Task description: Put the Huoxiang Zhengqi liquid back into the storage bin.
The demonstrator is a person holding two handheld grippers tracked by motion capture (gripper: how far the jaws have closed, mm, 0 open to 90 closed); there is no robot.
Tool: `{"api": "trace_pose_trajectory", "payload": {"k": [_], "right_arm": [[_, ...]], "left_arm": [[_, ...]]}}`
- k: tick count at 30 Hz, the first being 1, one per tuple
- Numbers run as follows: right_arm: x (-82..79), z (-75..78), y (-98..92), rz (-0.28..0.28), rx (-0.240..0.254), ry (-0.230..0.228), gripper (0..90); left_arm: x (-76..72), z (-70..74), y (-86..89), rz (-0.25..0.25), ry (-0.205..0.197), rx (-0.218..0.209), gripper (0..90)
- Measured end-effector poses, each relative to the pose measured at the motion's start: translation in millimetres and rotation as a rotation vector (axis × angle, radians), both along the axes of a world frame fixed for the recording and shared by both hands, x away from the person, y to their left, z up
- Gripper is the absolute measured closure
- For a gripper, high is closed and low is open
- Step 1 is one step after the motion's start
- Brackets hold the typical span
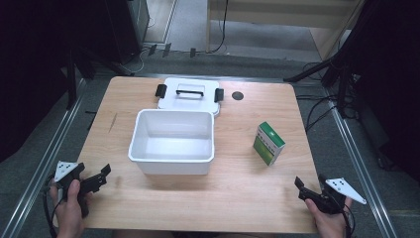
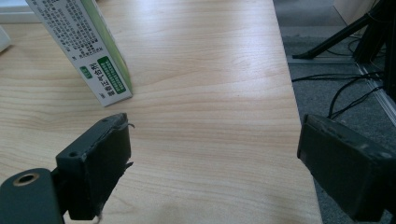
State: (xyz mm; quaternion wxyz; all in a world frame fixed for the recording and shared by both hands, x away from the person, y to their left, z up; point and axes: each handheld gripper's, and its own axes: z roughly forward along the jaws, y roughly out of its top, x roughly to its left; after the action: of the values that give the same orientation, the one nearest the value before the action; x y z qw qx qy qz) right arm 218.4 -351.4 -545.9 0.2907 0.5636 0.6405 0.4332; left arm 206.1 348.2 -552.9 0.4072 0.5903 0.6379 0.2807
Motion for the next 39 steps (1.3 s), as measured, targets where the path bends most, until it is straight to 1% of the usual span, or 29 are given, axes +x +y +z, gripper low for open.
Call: {"api": "trace_pose_trajectory", "payload": {"k": [3,4,7,8,10,12,15,16,17,19,20,21,23,24,25,26,27,30,31,33,34,35,37,38,39], "right_arm": [[-1.0,0.1,1.1,0.000,-0.009,-0.004,11.9],[-1.0,0.1,1.4,0.009,-0.016,-0.007,12.6],[-0.8,0.0,1.9,0.011,-0.017,0.001,13.2],[0.0,0.0,3.3,0.016,-0.032,0.012,13.9],[-0.3,0.6,4.5,0.012,-0.032,0.010,14.4],[-0.9,1.9,4.3,0.017,-0.008,0.005,14.4],[-0.8,2.9,5.6,0.020,-0.013,0.007,14.5],[-0.6,3.7,7.0,0.019,-0.018,0.014,14.5],[0.7,6.0,10.8,0.021,-0.056,0.030,14.8],[2.0,8.4,13.6,0.033,-0.077,0.037,14.7],[2.0,8.4,13.6,0.033,-0.077,0.037,14.7],[4.0,13.7,17.2,0.059,-0.096,0.057,14.6],[5.6,18.4,20.1,0.080,-0.103,0.067,14.7],[7.1,21.0,21.5,0.093,-0.116,0.075,14.6],[7.1,21.0,21.5,0.093,-0.116,0.075,14.6],[10.4,27.2,24.4,0.121,-0.147,0.096,14.6],[11.9,29.2,25.4,0.125,-0.157,0.107,14.6],[18.4,37.0,29.5,0.139,-0.214,0.165,14.6],[18.4,37.0,29.5,0.139,-0.214,0.165,14.6],[22.3,42.3,33.5,0.165,-0.251,0.191,14.6],[25.8,47.0,36.9,0.190,-0.279,0.230,14.6],[27.1,48.7,38.1,0.199,-0.291,0.245,14.6],[31.2,52.4,41.4,0.220,-0.317,0.292,14.7],[33.9,54.5,43.0,0.239,-0.339,0.324,14.7],[35.5,55.7,44.0,0.246,-0.356,0.341,14.7]], "left_arm": [[-0.2,0.1,0.0,-0.003,0.004,0.001,4.0],[-0.8,0.3,-0.5,0.003,-0.002,0.007,4.0],[-1.0,0.5,-0.5,0.010,-0.007,0.013,4.0],[-0.7,0.5,-0.4,0.014,-0.008,0.015,4.0],[-1.0,0.5,-0.5,0.016,-0.010,0.016,4.0],[-0.7,0.4,-0.2,0.014,-0.008,0.012,4.0],[-0.6,0.4,-0.3,0.013,-0.008,0.012,4.0],[-0.6,0.4,-0.3,0.012,-0.008,0.012,4.0],[-0.5,0.3,-0.2,0.012,-0.009,0.011,4.0],[-0.4,0.2,-0.1,0.012,-0.010,0.009,4.0],[-0.4,0.2,0.1,0.011,-0.009,0.008,4.0],[-0.4,0.2,0.6,0.008,-0.008,0.009,4.0],[-0.3,0.2,0.7,0.008,-0.008,0.009,4.0],[-0.3,0.2,0.7,0.005,-0.006,0.008,4.0],[-0.3,0.2,0.7,0.005,-0.006,0.008,4.0],[-0.3,0.2,0.6,0.006,-0.007,0.008,4.0],[-0.3,0.2,0.7,0.006,-0.007,0.008,4.0],[-0.4,0.2,0.9,0.005,-0.007,0.008,4.0],[-0.4,0.1,1.1,0.004,-0.007,0.007,4.0],[-0.3,0.1,1.1,0.004,-0.007,0.007,4.0],[-0.3,0.1,1.3,0.004,-0.006,0.007,4.0],[-0.3,0.1,1.3,0.004,-0.006,0.007,4.0],[-0.3,0.1,1.2,0.004,-0.006,0.003,4.0],[-0.4,0.1,1.2,0.004,-0.005,0.003,4.0],[-0.4,0.1,1.3,0.003,-0.003,0.002,4.0]]}}
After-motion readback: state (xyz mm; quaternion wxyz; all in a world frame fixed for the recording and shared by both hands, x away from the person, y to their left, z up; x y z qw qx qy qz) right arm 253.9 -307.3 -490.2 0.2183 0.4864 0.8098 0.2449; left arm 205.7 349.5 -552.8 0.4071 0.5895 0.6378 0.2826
